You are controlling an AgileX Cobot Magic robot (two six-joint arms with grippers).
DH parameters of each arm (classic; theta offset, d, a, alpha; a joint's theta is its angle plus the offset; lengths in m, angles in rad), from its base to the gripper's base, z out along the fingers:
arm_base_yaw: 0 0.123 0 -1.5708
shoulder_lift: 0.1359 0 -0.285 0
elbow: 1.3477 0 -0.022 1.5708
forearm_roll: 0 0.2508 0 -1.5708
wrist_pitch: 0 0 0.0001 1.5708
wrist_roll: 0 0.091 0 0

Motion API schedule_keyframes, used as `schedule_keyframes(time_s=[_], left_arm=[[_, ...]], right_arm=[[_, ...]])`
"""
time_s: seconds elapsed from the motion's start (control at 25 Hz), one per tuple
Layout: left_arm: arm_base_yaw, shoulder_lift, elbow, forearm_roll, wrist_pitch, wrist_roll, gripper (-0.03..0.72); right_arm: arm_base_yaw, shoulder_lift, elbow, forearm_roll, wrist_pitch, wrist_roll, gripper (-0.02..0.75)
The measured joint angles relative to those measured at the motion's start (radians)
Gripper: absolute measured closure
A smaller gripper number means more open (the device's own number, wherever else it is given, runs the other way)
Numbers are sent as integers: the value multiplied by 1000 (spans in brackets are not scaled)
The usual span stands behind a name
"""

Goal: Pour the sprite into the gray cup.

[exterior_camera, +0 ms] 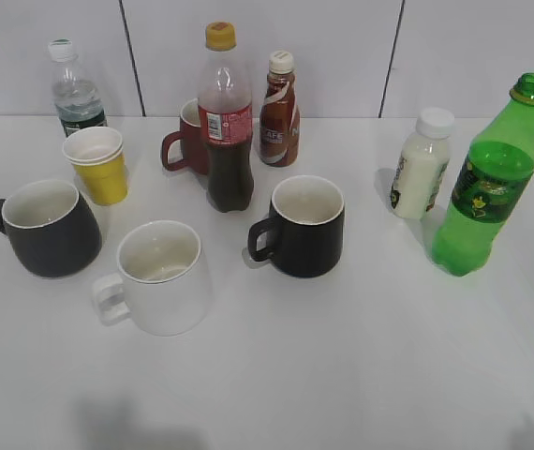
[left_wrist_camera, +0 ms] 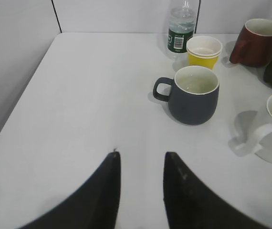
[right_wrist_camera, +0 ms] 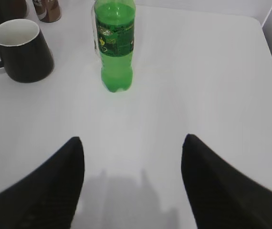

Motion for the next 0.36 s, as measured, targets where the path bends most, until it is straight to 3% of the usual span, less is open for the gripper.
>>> schedule_keyframes(time_s=[0.36], left_arm=[[0,0,0,-1,0,0,447]], right_arm=[[0,0,0,0,0,1,258]])
